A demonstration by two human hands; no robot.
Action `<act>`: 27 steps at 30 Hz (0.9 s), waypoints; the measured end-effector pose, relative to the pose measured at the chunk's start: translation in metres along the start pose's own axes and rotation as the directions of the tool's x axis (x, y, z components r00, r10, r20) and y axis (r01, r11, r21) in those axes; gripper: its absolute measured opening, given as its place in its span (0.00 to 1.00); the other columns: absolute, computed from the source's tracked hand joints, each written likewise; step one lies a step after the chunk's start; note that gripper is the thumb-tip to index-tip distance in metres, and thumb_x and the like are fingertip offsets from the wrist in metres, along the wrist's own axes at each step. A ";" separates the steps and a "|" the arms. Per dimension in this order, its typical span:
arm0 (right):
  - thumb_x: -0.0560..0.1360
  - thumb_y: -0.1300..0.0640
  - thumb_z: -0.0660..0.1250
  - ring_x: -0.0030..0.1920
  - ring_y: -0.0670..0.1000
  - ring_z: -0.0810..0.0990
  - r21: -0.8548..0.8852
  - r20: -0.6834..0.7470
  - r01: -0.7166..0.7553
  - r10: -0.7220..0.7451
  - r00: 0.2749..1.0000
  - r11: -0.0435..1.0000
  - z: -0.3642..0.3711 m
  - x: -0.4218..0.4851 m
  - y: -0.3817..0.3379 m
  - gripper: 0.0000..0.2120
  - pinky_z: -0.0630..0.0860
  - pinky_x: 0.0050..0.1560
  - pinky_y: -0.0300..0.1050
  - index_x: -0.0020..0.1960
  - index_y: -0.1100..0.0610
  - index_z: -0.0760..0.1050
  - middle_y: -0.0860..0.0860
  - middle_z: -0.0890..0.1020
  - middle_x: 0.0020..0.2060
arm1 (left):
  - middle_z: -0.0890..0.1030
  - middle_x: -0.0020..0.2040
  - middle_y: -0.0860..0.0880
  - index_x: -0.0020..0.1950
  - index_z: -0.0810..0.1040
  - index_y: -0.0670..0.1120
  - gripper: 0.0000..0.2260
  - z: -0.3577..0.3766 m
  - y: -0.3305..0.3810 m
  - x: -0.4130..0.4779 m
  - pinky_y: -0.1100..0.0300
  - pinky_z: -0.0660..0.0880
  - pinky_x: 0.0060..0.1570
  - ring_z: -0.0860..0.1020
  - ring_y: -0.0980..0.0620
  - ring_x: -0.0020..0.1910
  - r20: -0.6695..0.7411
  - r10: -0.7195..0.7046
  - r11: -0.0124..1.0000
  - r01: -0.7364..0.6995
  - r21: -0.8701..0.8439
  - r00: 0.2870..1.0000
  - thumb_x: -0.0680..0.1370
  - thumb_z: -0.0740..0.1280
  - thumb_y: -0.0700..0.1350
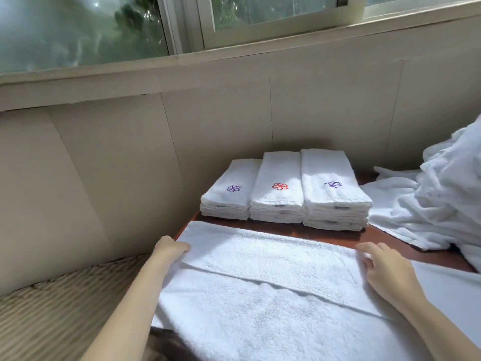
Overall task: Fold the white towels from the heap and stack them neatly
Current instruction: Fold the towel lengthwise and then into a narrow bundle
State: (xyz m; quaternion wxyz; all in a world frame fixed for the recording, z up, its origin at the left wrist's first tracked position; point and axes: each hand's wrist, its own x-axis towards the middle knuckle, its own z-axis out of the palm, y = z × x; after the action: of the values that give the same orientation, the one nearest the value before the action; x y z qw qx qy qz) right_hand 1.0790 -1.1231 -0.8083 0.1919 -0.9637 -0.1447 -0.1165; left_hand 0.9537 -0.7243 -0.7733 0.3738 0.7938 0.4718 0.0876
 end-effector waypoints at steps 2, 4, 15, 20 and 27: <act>0.77 0.60 0.59 0.49 0.57 0.75 -0.059 -0.010 0.005 -0.005 1.000 0.998 0.005 0.009 0.004 0.12 0.66 0.46 0.48 0.55 0.52 0.78 0.51 0.78 0.46 | 0.74 0.40 0.44 0.56 0.72 0.37 0.15 -0.009 0.006 0.005 0.59 0.68 0.31 0.73 0.48 0.36 0.066 -0.058 0.993 0.050 0.104 0.996 0.74 0.69 0.43; 0.75 0.62 0.61 0.46 0.57 0.72 -0.095 -0.021 0.020 -0.022 1.000 0.995 0.010 0.018 0.004 0.09 0.62 0.44 0.47 0.50 0.53 0.78 0.50 0.77 0.43 | 0.73 0.39 0.44 0.49 0.73 0.39 0.10 -0.013 0.010 0.012 0.61 0.65 0.29 0.72 0.49 0.34 0.081 -0.046 0.980 0.029 0.197 0.996 0.72 0.68 0.43; 0.59 0.72 0.72 0.31 0.61 0.73 -0.090 -0.320 0.262 -0.277 0.906 0.961 0.025 0.052 -0.005 0.09 0.70 0.34 0.50 0.34 0.63 0.77 0.59 0.76 0.31 | 0.79 0.48 0.49 0.52 0.72 0.45 0.10 0.002 -0.024 0.037 0.56 0.69 0.40 0.76 0.51 0.43 -0.074 0.359 0.923 -0.342 0.177 0.931 0.79 0.63 0.52; 0.65 0.67 0.71 0.37 0.60 0.77 -0.117 -0.105 0.454 -0.466 0.879 0.883 0.006 0.016 -0.052 0.06 0.72 0.38 0.51 0.36 0.58 0.79 0.53 0.79 0.34 | 0.66 0.67 0.58 0.76 0.57 0.57 0.34 -0.054 -0.058 0.012 0.65 0.69 0.54 0.72 0.57 0.60 0.288 0.234 0.959 -0.269 0.087 0.929 0.74 0.70 0.55; 0.71 0.26 0.51 0.64 0.46 0.60 0.211 0.472 0.800 -0.775 0.420 0.562 0.020 -0.075 -0.163 0.33 0.58 0.65 0.45 0.72 0.38 0.53 0.46 0.63 0.65 | 0.75 0.37 0.49 0.62 0.79 0.49 0.12 -0.099 -0.084 -0.034 0.68 0.67 0.32 0.69 0.58 0.27 0.479 0.301 0.954 -0.251 -0.166 0.825 0.80 0.62 0.40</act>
State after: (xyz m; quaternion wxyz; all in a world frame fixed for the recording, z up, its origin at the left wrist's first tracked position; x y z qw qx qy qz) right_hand 0.9596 -0.9888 -0.7924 0.0461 -0.7797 -0.6209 0.0665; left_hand 0.8293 -0.6782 -0.7530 0.5039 0.8301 0.2345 -0.0447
